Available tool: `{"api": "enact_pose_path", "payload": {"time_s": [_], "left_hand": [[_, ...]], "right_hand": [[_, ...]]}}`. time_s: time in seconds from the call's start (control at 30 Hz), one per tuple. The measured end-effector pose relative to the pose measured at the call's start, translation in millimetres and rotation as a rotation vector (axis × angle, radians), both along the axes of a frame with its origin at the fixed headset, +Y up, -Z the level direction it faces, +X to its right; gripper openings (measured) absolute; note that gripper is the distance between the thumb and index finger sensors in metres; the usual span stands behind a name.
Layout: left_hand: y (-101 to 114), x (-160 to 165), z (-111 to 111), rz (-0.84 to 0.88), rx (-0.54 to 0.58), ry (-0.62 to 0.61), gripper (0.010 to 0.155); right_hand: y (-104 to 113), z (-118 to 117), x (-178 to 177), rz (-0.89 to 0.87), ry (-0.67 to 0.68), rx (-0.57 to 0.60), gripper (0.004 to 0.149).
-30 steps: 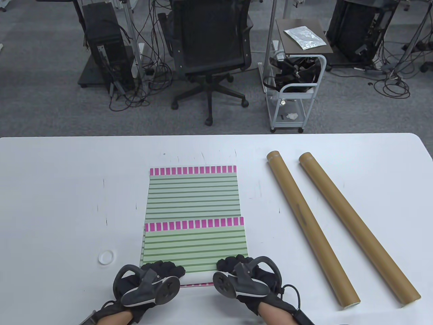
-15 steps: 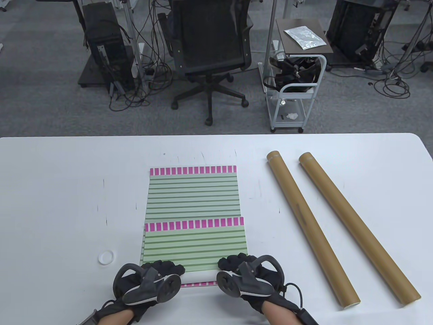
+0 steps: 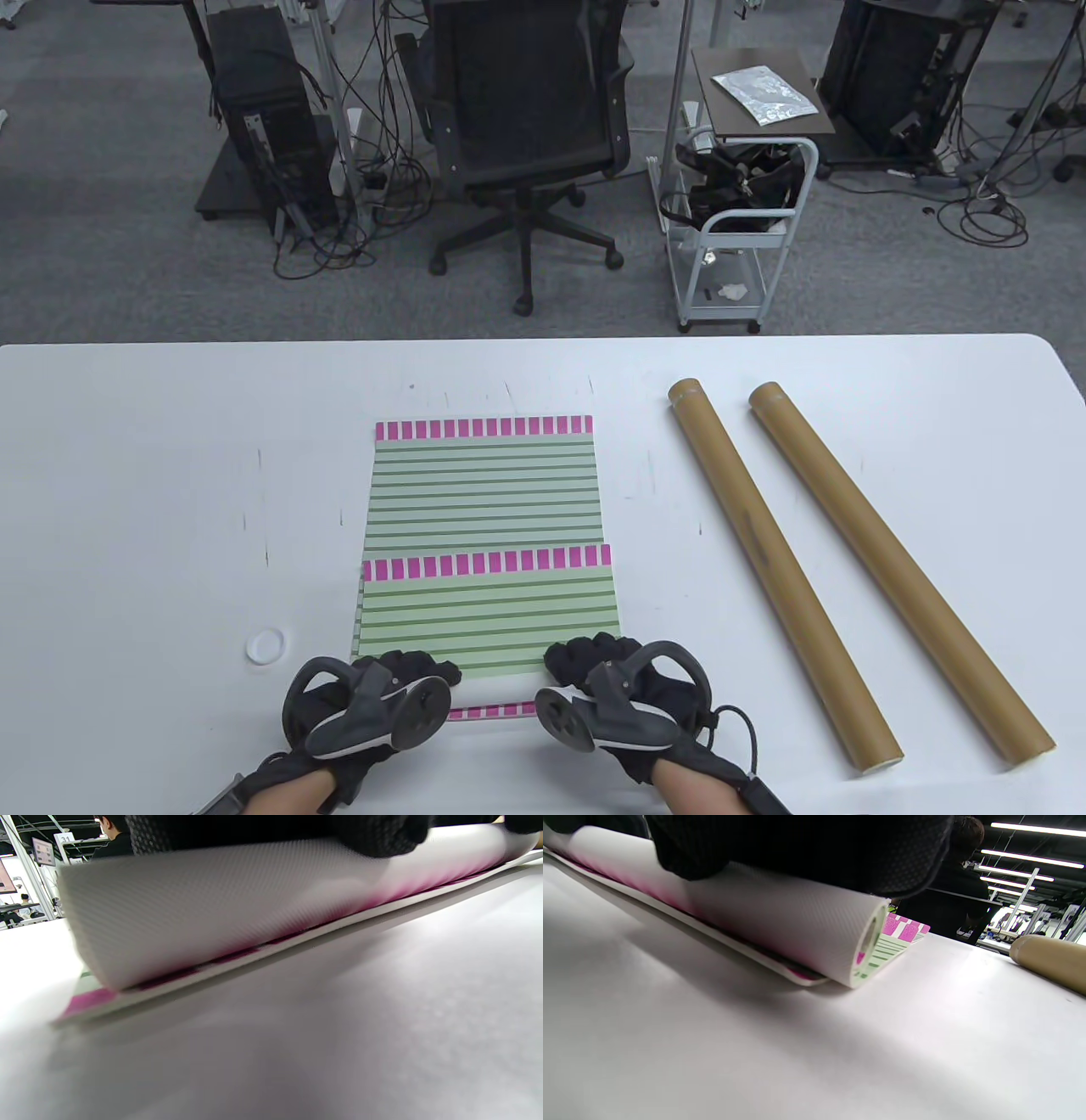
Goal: Roll up mouse pads and store in mailing tubes
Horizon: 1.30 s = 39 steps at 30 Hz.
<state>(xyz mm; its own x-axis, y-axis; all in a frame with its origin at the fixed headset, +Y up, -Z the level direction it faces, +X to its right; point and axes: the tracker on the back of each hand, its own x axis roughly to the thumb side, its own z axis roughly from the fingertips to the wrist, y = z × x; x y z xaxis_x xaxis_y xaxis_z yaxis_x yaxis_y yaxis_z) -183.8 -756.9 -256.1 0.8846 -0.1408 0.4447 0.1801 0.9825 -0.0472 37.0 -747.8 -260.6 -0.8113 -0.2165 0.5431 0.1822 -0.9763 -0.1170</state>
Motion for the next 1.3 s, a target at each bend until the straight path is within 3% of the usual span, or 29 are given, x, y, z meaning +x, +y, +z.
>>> {"api": "enact_pose_path", "payload": {"time_s": [0.17, 0.4, 0.5, 0.6, 0.83, 1.07, 1.2, 1.3], "left_hand": [[6, 0, 6, -0.024, 0.07, -0.033, 0.053], [0, 0, 2, -0.029, 0.045, 0.002, 0.052], [-4, -4, -3, -0.017, -0.064, 0.007, 0.056], [-1, -5, -4, 0.009, -0.085, -0.003, 0.053], [0, -6, -1, -0.002, -0.085, -0.034, 0.052], [-2, -9, -3, 0.011, -0.088, -0.005, 0.051], [1, -12, -3, -0.002, -0.04, 0.005, 0.051], [0, -19, -6, 0.052, -0.071, 0.028, 0.051]], "right_hand": [[-1, -1, 0, -0.023, -0.012, -0.026, 0.051], [-3, -3, 3, -0.036, -0.03, -0.057, 0.051], [-3, -5, 4, -0.05, -0.036, -0.076, 0.051], [0, -3, 5, -0.06, -0.014, -0.097, 0.049], [-1, -2, 6, -0.095, -0.005, -0.128, 0.05], [-5, 2, 1, -0.077, 0.012, -0.068, 0.052], [-5, -2, 2, -0.112, -0.012, -0.122, 0.05], [-7, -4, 2, -0.112, -0.021, -0.131, 0.049]]}}
